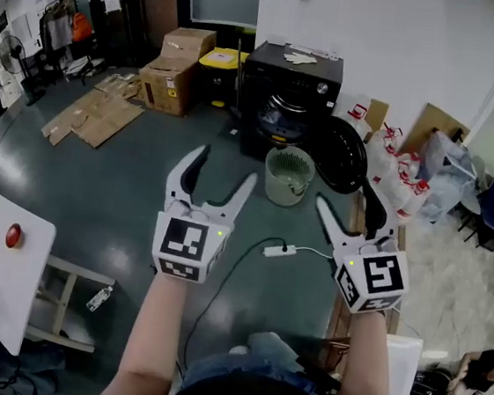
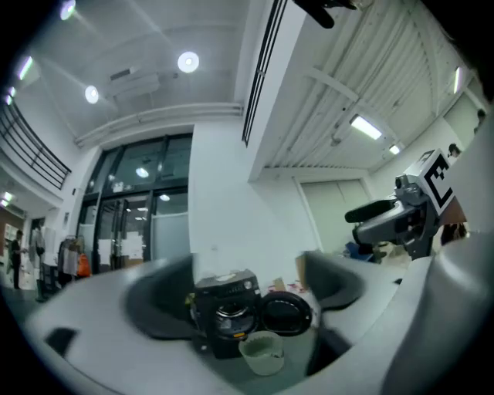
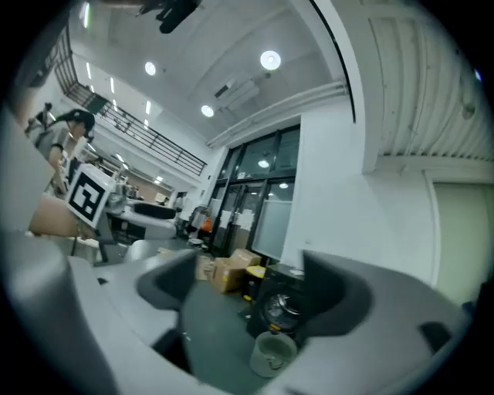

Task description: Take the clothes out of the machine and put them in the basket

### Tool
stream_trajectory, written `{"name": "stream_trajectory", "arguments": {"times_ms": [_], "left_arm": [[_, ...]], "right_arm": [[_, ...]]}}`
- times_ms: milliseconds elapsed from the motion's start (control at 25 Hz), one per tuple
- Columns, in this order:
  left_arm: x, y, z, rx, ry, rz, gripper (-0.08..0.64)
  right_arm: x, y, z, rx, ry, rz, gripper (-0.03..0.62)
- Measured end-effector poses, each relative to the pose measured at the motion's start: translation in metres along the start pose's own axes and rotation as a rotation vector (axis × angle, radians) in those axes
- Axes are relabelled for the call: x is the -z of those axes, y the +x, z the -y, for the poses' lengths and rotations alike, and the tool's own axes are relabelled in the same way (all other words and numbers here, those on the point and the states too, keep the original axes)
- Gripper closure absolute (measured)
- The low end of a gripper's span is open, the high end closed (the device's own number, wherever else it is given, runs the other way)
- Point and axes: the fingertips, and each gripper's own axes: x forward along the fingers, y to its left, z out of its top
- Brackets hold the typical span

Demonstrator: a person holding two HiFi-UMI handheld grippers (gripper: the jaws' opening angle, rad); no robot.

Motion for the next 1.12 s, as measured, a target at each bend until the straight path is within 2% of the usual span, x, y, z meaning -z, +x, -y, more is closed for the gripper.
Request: {"name": "stream_trajectory", "arguments": {"times_ms": [40, 120, 200, 320, 440, 560, 680, 920, 1120], "left_arm": [[0.004, 0.002, -0.002, 0.006, -0.016, -0.014, 0.03], [0.013, 0.004, -0.01, -0.016, -0.041, -0.037, 0.002], [0.022, 0.004, -0.019, -0.043, -0.081, -0.056, -0.011], [0.034, 0.006, -0.032, -0.065, -0.134, -0.072, -0.011], [0.042, 0.015, -0.037, -0.065, -0.138, -0.072, -0.009], [0.044, 0.034, -0.044, -0.066, -0.101, -0.079, -0.009], [0.051, 0.055, -0.05, -0.073, -0.038, -0.091, -0.009], [0.083, 0.114, -0.071, -0.113, -0.045, -0.104, -0.008], [0.106, 0.19, -0.087, -0.09, -0.035, -0.134, -0.008]], "right_arm": [[0.001, 0.002, -0.005, -0.025, 0.012, -0.01, 0.091], [0.01, 0.001, -0.01, -0.019, 0.006, -0.049, 0.06], [0.019, -0.003, -0.006, 0.034, -0.006, -0.08, 0.018], [0.028, -0.005, 0.001, 0.089, -0.012, -0.092, 0.018], [0.037, 0.004, 0.014, 0.114, 0.012, -0.083, 0.018], [0.039, 0.022, 0.038, 0.157, 0.061, -0.06, 0.018], [0.046, 0.042, 0.055, 0.179, 0.049, -0.049, 0.02], [0.078, 0.102, 0.081, 0.159, 0.081, -0.034, 0.028], [0.101, 0.173, 0.119, 0.138, 0.092, -0.053, 0.029]]}}
